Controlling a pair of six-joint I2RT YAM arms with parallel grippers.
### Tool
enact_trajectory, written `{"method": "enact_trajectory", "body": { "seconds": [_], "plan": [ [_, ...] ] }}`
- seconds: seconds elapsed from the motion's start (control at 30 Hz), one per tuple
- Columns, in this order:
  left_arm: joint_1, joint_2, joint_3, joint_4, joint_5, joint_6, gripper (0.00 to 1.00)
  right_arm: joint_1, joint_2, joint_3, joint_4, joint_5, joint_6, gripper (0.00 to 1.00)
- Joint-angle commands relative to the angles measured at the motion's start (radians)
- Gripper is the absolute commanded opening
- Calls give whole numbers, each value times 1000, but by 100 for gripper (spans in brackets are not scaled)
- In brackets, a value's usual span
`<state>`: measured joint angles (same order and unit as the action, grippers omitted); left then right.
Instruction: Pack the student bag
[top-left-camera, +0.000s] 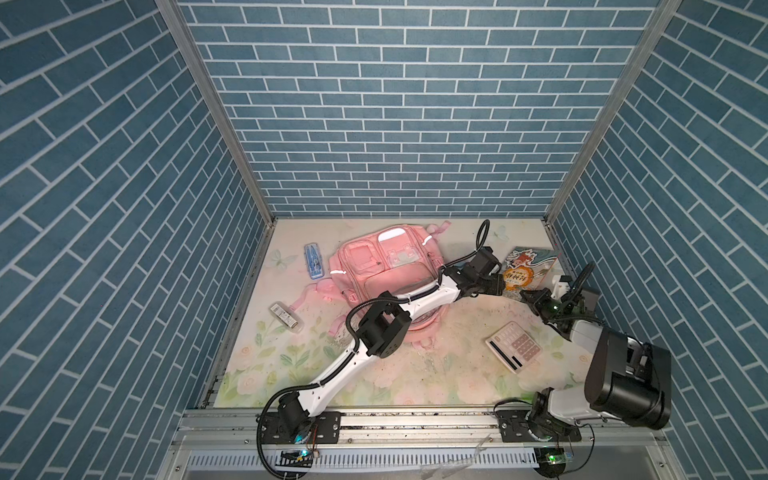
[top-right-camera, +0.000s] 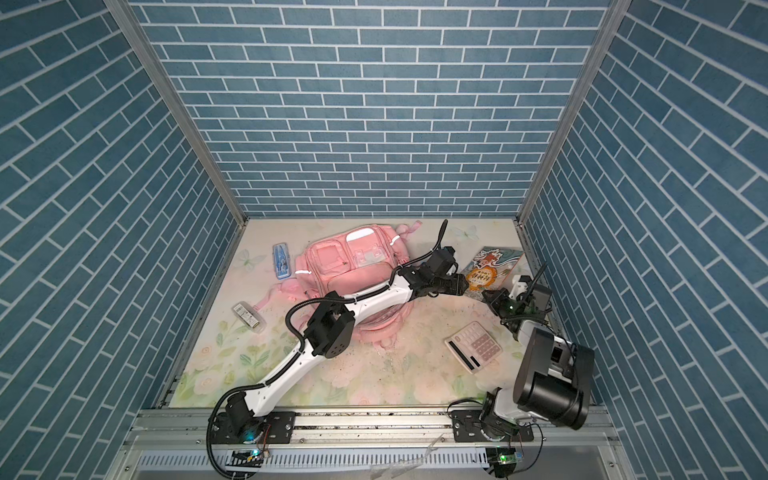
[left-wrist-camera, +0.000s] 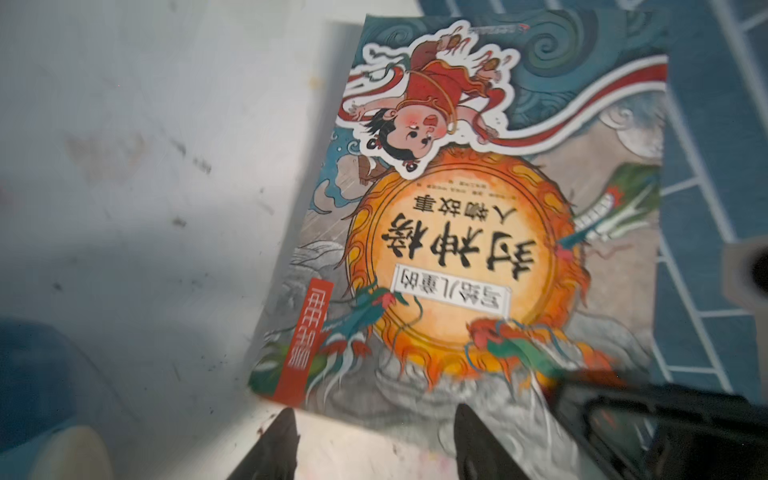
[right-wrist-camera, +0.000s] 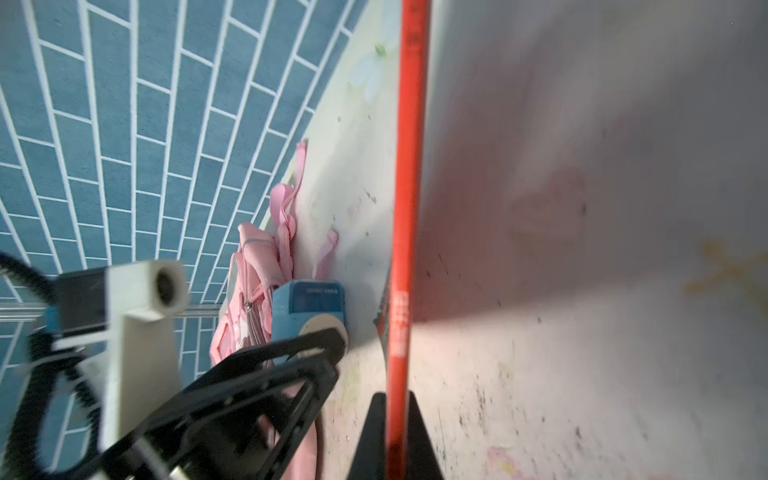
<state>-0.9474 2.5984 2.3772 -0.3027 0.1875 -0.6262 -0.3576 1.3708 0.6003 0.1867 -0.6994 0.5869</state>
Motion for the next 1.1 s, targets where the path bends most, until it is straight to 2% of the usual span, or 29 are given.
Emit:
{"method": "enact_trajectory", "body": {
  "seconds": [0.0,0.1,0.2,0.33,0.4,0.5,0.63,0.73,0.8,0.87,0.93,1.07],
  "plan": [
    [1,-184,-21,8,-3,151,64,1,-54,122,-262,78,-204,0],
    [12,-310,-149,19,-33,259,68,18,-56,213,-385,88,-246,0],
    [47,-444,-332,61,-40,330,69,91,-64,312,-524,194,-337,0],
    [121,-623,-571,107,-55,406,69,155,-47,459,-671,253,-438,0],
    [155,-721,-697,150,-65,449,69,193,-28,539,-748,319,-496,0],
    [202,-873,-888,229,-67,539,71,239,-8,607,-813,313,-627,0],
    [268,-1037,-1086,316,-65,648,80,293,-7,639,-846,350,-770,0],
    [308,-1119,-1157,362,-43,739,85,355,11,691,-899,409,-862,0],
    [329,-1137,-1149,342,-29,792,85,401,29,728,-944,426,-929,0],
    [362,-1141,-1126,311,63,841,85,460,39,748,-971,470,-994,0],
    [382,-1140,-1115,305,106,893,85,503,40,753,-976,506,-1041,0],
    [413,-1144,-1125,316,245,1031,85,570,33,763,-982,506,-1115,0]
  ]
}}
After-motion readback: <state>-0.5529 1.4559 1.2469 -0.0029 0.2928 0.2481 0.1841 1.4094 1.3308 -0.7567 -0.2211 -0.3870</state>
